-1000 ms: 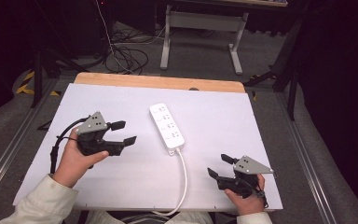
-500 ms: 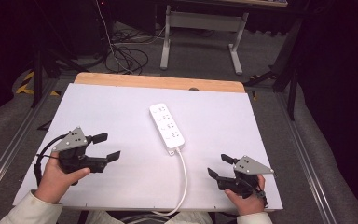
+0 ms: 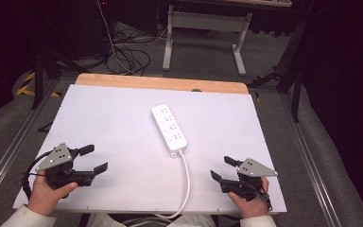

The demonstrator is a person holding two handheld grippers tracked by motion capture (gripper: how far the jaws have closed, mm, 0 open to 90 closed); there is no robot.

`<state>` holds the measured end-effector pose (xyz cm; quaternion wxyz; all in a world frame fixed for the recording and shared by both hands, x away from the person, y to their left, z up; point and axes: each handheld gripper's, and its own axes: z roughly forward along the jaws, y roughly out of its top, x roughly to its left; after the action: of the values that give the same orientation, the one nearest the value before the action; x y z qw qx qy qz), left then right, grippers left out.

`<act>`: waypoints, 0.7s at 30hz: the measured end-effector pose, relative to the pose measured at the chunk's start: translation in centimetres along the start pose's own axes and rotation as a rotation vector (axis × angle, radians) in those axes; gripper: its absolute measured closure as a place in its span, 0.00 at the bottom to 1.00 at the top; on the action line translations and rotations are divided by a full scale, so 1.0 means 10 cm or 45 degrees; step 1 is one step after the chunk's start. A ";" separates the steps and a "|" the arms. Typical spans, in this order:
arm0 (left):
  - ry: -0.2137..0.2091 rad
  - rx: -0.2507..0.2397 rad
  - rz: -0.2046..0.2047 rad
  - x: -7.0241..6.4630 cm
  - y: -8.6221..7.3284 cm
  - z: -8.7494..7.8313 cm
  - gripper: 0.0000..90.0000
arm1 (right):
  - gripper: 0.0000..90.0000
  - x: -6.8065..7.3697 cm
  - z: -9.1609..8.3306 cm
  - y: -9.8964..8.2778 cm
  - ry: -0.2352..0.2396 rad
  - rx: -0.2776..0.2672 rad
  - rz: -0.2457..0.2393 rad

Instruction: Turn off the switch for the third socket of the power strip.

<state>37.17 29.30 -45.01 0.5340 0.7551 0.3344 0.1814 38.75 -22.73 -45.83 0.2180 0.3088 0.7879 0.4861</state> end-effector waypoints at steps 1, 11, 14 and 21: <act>0.014 -0.004 0.006 0.00 -0.02 0.00 0.18 | 0.32 0.00 0.00 0.00 0.000 0.002 -0.001; 0.071 0.023 0.070 0.02 -0.22 -0.05 0.18 | 0.32 -0.01 0.00 -0.01 0.002 0.005 -0.001; 0.067 0.029 0.043 0.03 -0.25 -0.06 0.18 | 0.32 0.00 0.01 -0.01 0.003 0.007 0.002; 0.048 -0.001 -0.023 0.05 -0.21 -0.07 0.18 | 0.32 0.00 0.01 -0.01 0.002 0.016 0.000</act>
<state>36.39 30.61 -46.77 0.5294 0.7484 0.3510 0.1908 38.85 -22.70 -45.97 0.2155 0.3099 0.7911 0.4814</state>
